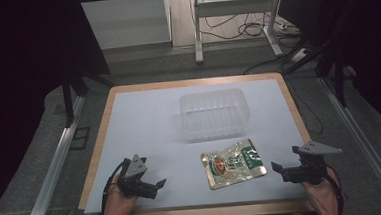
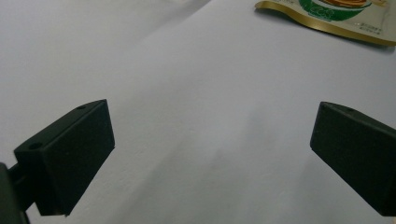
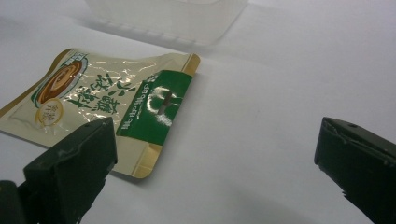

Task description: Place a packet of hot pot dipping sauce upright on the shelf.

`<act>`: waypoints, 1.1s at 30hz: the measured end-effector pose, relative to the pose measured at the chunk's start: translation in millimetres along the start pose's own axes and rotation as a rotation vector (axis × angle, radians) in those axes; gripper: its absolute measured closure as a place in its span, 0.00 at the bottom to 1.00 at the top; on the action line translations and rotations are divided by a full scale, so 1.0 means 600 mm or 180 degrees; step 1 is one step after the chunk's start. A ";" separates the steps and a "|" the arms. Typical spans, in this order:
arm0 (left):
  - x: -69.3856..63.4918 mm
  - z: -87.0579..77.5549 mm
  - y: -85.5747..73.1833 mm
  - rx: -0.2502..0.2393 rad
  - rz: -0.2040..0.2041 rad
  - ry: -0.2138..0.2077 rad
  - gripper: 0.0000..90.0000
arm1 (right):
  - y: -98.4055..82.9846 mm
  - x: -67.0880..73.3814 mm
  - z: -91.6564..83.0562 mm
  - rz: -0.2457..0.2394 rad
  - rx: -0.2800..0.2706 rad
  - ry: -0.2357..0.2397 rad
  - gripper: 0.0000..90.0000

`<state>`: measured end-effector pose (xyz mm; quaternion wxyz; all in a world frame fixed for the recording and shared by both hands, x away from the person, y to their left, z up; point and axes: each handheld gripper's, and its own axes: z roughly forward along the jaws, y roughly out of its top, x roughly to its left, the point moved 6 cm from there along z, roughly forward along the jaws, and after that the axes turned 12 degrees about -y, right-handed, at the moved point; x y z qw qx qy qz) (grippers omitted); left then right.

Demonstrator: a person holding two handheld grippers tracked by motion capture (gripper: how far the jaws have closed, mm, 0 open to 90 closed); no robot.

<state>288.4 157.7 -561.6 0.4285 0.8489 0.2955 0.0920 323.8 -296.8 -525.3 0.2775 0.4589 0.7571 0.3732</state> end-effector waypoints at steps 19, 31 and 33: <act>-0.005 0.003 0.001 0.0015 0.0072 -0.0024 0.00 | 0.005 0.022 0.008 0.0050 0.0026 0.0156 0.00; -0.006 0.005 0.001 0.0039 0.0086 -0.0031 0.00 | 0.008 0.037 0.014 0.0046 -0.0013 0.0290 0.00; -0.006 0.005 0.001 0.0041 0.0089 -0.0032 0.00 | 0.009 0.039 0.015 0.0054 -0.0018 0.0304 0.00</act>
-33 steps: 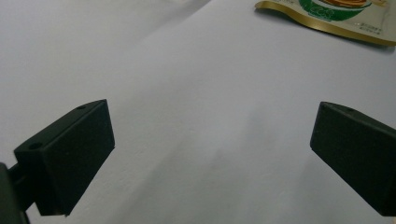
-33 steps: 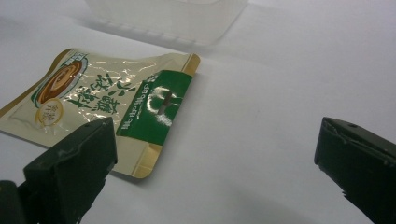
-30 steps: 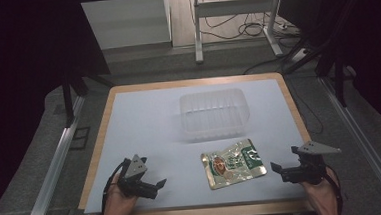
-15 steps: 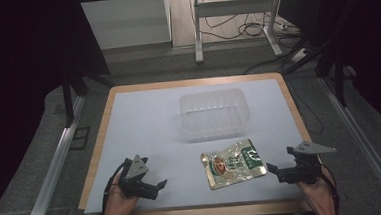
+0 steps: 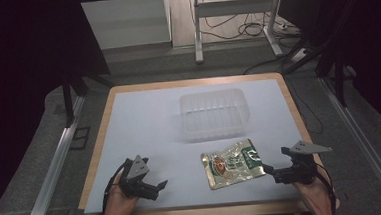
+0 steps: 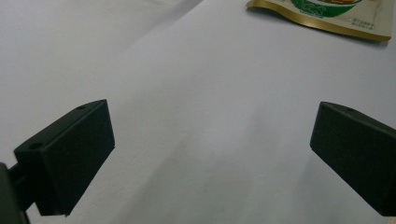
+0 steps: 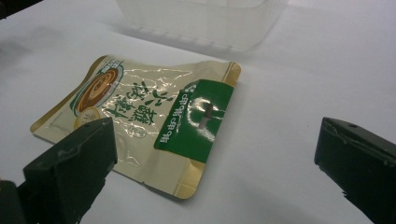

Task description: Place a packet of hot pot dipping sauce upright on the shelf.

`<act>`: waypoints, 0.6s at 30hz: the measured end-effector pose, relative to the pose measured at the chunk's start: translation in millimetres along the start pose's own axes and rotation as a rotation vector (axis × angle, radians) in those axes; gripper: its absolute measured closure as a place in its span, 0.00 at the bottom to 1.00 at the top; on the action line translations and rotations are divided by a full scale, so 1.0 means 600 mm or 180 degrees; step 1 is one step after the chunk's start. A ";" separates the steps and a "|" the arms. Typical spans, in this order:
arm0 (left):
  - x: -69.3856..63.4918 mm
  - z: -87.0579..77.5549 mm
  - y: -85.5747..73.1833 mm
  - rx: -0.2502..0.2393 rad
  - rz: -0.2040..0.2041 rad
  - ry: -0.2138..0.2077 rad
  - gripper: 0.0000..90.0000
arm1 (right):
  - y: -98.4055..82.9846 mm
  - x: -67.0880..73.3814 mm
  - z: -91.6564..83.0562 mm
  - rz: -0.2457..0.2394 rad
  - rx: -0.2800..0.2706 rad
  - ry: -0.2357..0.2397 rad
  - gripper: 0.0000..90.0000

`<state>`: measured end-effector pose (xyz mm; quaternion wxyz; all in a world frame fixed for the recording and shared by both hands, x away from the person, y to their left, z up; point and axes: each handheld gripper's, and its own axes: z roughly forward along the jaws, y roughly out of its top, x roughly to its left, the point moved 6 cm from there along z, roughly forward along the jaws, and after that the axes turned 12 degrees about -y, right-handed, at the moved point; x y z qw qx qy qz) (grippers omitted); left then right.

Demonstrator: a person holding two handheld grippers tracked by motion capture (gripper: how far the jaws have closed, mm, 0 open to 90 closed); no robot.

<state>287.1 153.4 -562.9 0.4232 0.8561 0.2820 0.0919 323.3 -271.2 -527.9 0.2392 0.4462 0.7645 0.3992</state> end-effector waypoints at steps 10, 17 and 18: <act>-0.001 0.001 0.000 0.0012 0.0013 -0.0003 0.00 | 0.000 0.006 0.010 -0.0029 0.0065 0.0045 0.00; -0.001 0.001 0.000 0.0017 0.0023 -0.0001 0.00 | 0.000 0.012 0.018 0.0001 0.0116 0.0114 0.00; -0.001 0.002 0.000 0.0018 0.0024 -0.0002 0.00 | 0.000 0.013 0.019 -0.0012 0.0115 0.0107 0.00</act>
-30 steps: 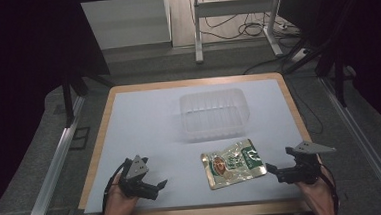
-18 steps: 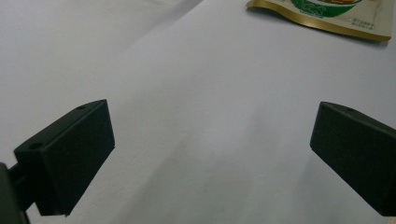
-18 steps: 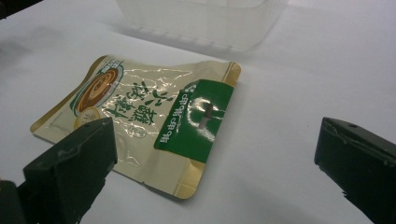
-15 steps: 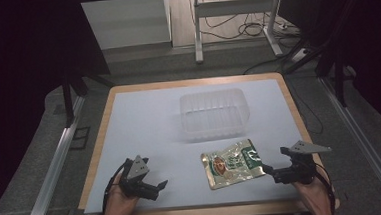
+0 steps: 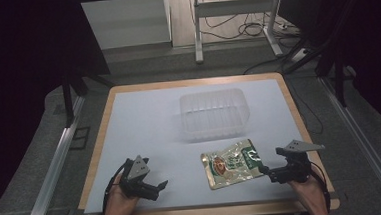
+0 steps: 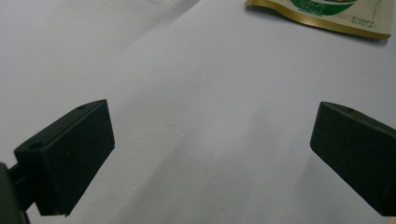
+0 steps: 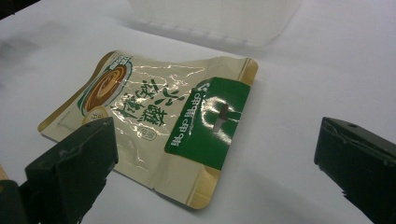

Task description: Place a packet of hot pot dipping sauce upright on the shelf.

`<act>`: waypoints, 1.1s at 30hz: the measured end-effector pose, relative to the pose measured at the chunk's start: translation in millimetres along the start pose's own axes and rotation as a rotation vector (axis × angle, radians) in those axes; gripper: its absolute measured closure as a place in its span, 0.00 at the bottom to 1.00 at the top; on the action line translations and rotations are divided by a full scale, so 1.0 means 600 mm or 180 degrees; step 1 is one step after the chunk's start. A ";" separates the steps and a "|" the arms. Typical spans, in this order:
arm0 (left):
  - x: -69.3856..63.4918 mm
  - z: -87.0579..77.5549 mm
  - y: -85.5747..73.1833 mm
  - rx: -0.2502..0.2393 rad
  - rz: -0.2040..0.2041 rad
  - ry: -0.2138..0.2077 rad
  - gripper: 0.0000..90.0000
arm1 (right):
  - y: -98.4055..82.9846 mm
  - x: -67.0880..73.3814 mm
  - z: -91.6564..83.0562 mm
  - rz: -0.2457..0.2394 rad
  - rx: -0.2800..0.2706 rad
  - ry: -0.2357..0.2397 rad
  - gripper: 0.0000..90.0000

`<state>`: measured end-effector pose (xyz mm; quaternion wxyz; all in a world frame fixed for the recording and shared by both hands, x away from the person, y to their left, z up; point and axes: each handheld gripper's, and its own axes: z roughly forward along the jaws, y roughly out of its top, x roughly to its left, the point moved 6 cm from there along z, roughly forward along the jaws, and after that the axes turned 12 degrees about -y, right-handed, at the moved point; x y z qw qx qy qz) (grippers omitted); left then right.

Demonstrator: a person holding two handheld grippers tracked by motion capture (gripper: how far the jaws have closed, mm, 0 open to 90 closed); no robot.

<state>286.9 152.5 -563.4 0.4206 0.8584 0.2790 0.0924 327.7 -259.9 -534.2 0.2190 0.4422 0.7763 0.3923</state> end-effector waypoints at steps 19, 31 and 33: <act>-0.004 0.005 -0.001 0.0060 0.0053 -0.0031 0.00 | -0.006 0.016 0.034 -0.0139 0.0252 0.0051 0.00; -0.005 0.006 -0.002 0.0075 0.0061 -0.0035 0.00 | -0.012 0.027 0.050 -0.0116 0.0442 0.0176 0.00; -0.005 0.006 -0.001 0.0077 0.0064 -0.0040 0.00 | -0.013 0.028 0.052 -0.0109 0.0474 0.0192 0.00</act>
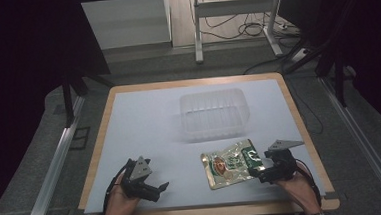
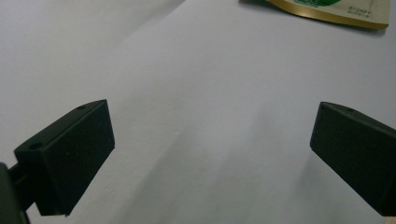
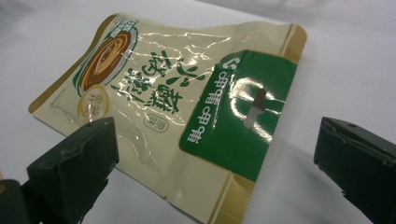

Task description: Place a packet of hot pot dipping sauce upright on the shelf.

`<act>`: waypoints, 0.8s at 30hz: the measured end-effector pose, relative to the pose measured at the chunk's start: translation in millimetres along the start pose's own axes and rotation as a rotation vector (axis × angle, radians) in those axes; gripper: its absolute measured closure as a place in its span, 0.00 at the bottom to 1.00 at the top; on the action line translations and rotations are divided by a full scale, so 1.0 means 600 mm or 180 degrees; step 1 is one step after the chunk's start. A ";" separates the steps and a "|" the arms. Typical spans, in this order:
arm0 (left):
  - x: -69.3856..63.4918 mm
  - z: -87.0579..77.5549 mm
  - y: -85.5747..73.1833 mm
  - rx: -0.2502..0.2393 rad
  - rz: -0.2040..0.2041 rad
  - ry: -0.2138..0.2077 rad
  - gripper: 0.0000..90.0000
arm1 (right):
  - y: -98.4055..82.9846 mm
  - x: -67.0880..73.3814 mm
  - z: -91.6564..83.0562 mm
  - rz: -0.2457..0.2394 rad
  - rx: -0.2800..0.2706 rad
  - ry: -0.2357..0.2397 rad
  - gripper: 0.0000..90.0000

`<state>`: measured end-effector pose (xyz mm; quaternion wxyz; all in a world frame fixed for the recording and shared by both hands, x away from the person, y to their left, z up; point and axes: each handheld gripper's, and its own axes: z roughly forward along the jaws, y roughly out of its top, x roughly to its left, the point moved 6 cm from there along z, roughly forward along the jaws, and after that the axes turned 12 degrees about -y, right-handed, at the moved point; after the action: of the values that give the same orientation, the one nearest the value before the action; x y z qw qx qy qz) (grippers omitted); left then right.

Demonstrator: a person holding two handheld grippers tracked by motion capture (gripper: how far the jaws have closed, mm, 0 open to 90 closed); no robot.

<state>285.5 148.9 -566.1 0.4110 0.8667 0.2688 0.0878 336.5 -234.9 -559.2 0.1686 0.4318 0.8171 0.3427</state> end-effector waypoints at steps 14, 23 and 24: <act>0.000 0.000 0.000 0.0005 0.0006 0.0000 0.00 | -0.001 0.011 0.016 0.0145 0.0101 0.0196 0.00; -0.001 0.001 0.000 0.0013 0.0012 -0.0002 0.00 | 0.003 0.015 0.015 0.0230 0.0056 0.0289 0.00; -0.001 0.001 0.000 0.0014 0.0011 -0.0005 0.00 | 0.003 0.014 0.014 0.0237 0.0043 0.0301 0.00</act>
<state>285.2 148.5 -566.5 0.4092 0.8681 0.2671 0.0873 337.4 -223.5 -563.5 0.1140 0.4464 0.8098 0.3632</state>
